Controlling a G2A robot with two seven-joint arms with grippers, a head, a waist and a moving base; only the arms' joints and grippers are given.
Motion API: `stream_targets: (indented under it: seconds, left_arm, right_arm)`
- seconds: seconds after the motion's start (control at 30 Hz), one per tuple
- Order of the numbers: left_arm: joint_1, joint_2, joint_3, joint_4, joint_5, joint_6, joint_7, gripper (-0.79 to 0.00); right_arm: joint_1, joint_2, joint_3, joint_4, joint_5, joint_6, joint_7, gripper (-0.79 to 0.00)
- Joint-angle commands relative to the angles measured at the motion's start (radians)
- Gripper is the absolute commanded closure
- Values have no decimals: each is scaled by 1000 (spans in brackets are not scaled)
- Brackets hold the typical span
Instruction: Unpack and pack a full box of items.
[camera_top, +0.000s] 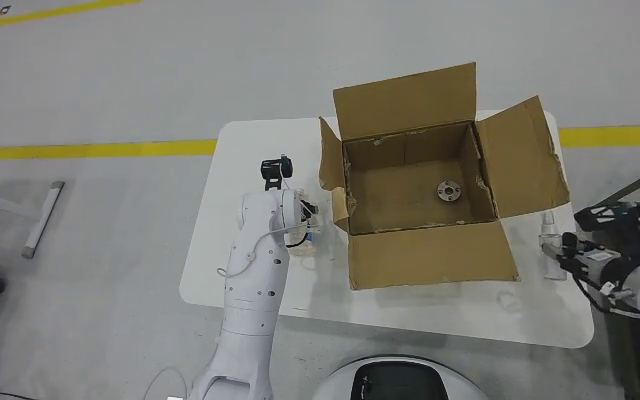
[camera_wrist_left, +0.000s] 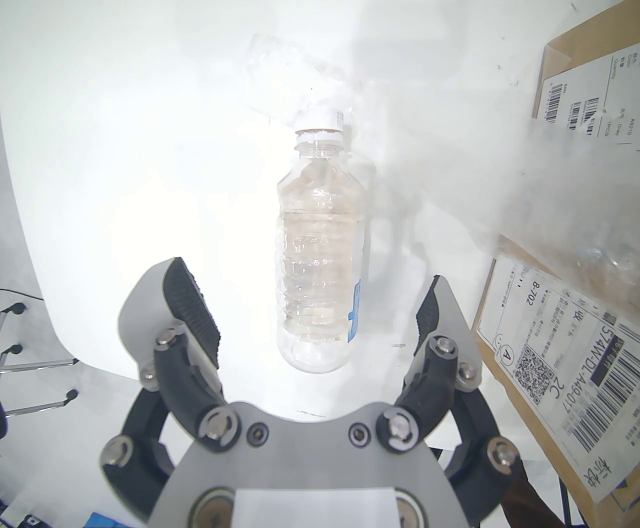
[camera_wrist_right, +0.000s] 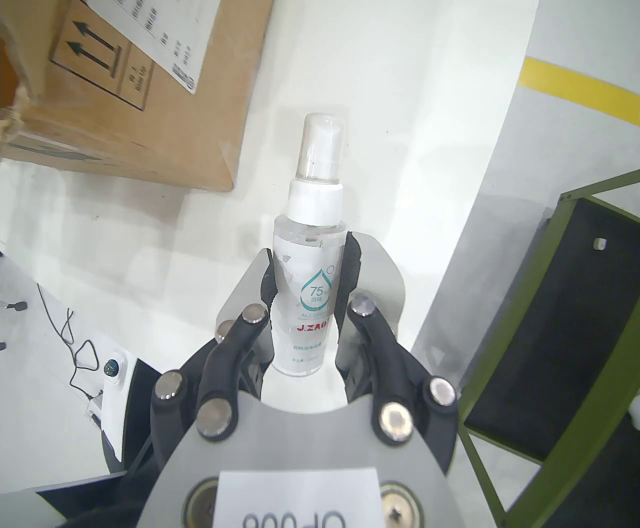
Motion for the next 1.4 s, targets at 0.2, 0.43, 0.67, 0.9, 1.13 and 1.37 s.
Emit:
stream_targets:
  seconds: [0.2, 0.43, 0.67, 0.9, 1.13, 1.37]
  left_arm:
    - [0, 0, 0, 0, 0, 0, 0, -785]
    - [0, 0, 0, 0, 0, 0, 0, -785]
    - [0, 0, 0, 0, 0, 0, 0, -785]
    - [0, 0, 0, 0, 0, 0, 0, -785]
    - [0, 0, 0, 0, 0, 0, 0, -785]
    - [0, 0, 0, 0, 0, 0, 0, -785]
  right_arm:
    - [54, 2, -103, 45, -76, 53, -4, -314]
    - [57, 7, -89, 23, -67, 63, 10, -406]
    - [43, 11, 62, -90, -28, 171, -29, -302]
    - [21, 7, 224, -337, -47, 284, -128, 0]
    - [103, 14, 124, -432, -39, 164, -317, 0]
    - [250, 32, -255, -432, -350, 164, -91, 0]
